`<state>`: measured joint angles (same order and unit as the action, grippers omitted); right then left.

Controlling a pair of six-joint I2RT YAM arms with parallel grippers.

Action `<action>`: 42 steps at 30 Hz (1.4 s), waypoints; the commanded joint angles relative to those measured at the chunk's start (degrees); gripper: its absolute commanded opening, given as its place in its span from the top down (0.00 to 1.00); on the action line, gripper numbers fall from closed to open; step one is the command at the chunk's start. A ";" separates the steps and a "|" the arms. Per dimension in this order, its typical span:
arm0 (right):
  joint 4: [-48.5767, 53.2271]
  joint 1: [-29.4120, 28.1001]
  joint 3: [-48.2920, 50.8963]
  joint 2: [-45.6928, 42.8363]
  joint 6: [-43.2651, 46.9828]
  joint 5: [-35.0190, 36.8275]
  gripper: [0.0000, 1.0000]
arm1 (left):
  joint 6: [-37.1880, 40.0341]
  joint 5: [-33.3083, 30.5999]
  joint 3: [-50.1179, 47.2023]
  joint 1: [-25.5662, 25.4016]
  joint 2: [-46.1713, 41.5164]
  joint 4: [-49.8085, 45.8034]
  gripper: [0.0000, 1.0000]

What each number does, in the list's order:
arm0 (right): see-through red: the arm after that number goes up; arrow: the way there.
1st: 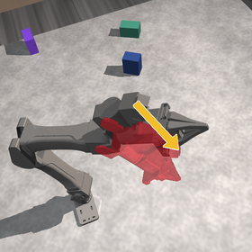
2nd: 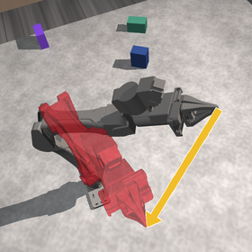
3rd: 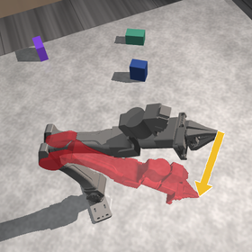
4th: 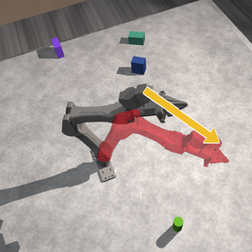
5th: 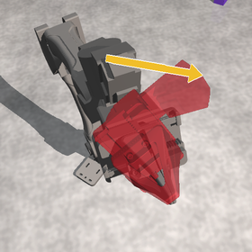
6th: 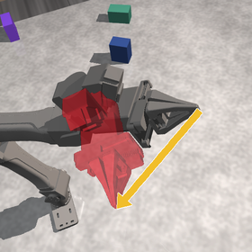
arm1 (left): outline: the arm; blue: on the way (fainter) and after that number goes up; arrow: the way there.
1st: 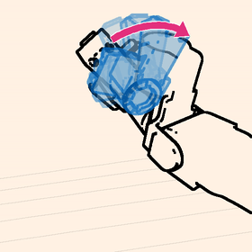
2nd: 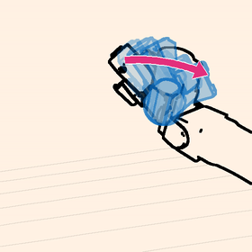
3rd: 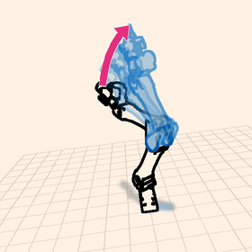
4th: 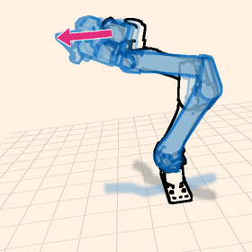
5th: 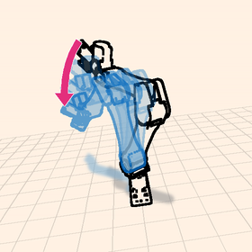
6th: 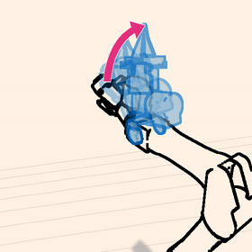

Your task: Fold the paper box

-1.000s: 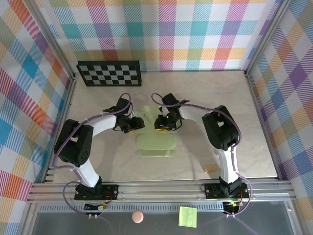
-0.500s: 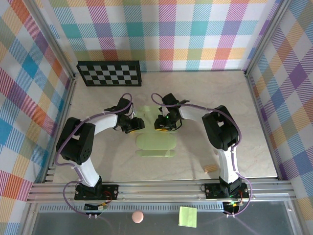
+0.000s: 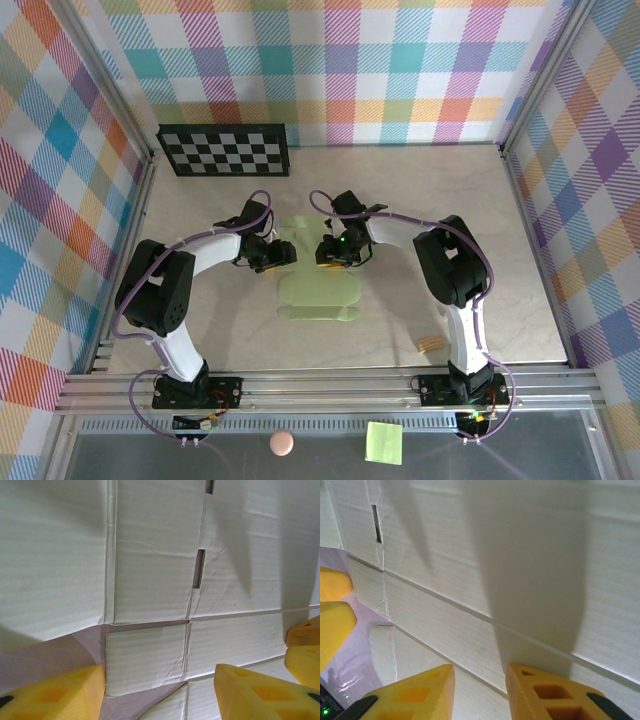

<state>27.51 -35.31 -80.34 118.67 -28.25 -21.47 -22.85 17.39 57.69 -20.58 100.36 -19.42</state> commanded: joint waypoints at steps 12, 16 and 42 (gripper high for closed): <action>2.11 -0.41 2.17 0.81 0.20 2.23 0.66 | 0.74 2.40 0.65 -0.69 2.11 -0.50 0.40; 1.94 -0.37 2.26 1.11 0.06 1.90 0.66 | -0.23 5.12 -0.16 -0.66 1.19 1.70 0.40; 1.77 -0.37 3.10 0.79 -0.16 2.23 0.66 | -1.44 1.18 0.76 -0.45 -3.12 -2.71 0.40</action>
<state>26.39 -35.29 -79.37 118.34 -28.25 -21.47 -25.85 22.22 57.47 -20.86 97.65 -16.78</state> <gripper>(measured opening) 0.338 0.602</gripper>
